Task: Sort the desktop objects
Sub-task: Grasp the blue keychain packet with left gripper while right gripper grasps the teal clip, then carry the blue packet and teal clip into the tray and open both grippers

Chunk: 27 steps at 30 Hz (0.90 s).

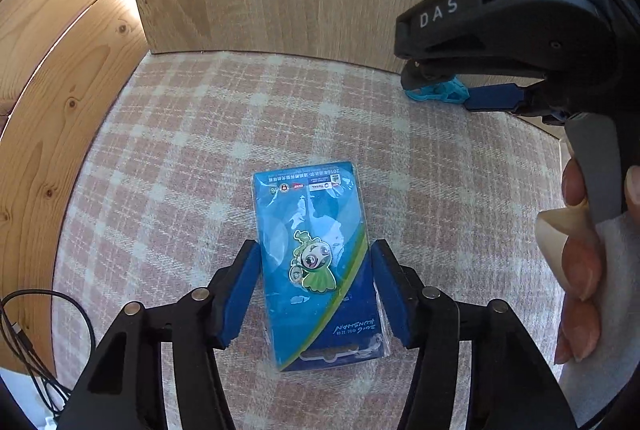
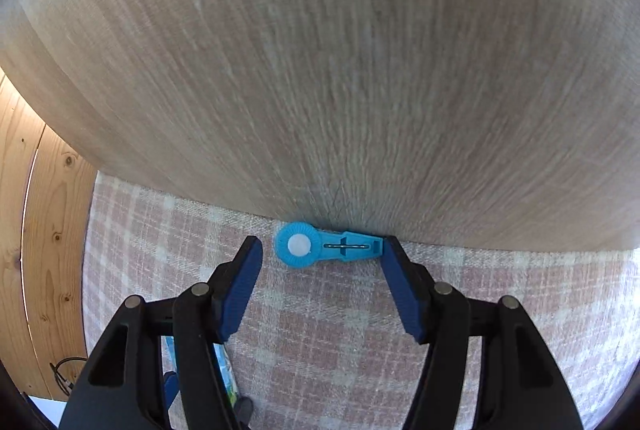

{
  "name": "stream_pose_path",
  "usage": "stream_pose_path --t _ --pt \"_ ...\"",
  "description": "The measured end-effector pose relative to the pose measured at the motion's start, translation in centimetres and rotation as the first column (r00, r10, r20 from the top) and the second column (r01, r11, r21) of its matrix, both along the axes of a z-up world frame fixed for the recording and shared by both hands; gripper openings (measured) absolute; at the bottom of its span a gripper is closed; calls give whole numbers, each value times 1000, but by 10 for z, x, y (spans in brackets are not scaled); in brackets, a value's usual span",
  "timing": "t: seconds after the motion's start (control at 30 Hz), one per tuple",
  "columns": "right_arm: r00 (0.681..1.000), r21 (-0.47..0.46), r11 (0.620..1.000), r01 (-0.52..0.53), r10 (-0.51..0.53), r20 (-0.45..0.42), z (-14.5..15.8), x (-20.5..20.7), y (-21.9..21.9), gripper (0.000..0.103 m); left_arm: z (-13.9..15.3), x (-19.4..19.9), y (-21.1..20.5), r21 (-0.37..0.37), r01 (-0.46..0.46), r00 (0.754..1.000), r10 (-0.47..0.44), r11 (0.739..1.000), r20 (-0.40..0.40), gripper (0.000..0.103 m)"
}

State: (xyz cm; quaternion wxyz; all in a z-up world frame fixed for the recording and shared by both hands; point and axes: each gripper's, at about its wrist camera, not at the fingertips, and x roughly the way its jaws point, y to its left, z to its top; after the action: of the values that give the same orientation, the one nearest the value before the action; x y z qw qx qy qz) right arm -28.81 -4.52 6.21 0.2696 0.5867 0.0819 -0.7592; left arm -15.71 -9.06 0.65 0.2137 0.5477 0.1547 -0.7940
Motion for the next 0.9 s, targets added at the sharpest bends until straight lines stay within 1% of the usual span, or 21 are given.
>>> stream_pose_path --t 0.03,0.13,0.3,0.53,0.63,0.7,0.9 --pt "1000 -4 1000 1 -1 1 0 -1 3 49 0 0 -1 0 2 1000 -2 1000 0 54" --pt "1000 -38 999 -10 11 28 1 -8 12 48 2 2 -4 5 3 1000 -3 1000 -1 54" --pt "998 -46 999 -23 26 51 3 -13 28 48 5 6 -9 35 -3 1000 3 999 -2 54" --pt "997 -10 997 -76 76 34 12 -2 62 48 10 22 -8 67 -16 1000 15 998 5 53" --pt "995 5 995 -100 100 9 21 6 85 48 15 30 -1 61 -19 1000 18 998 12 53" --pt "994 10 994 -110 110 9 26 12 104 48 22 36 6 50 -11 1000 11 999 12 53" --pt "992 22 992 -128 128 -7 46 35 168 48 57 52 40 12 24 1000 -24 1000 -16 53"
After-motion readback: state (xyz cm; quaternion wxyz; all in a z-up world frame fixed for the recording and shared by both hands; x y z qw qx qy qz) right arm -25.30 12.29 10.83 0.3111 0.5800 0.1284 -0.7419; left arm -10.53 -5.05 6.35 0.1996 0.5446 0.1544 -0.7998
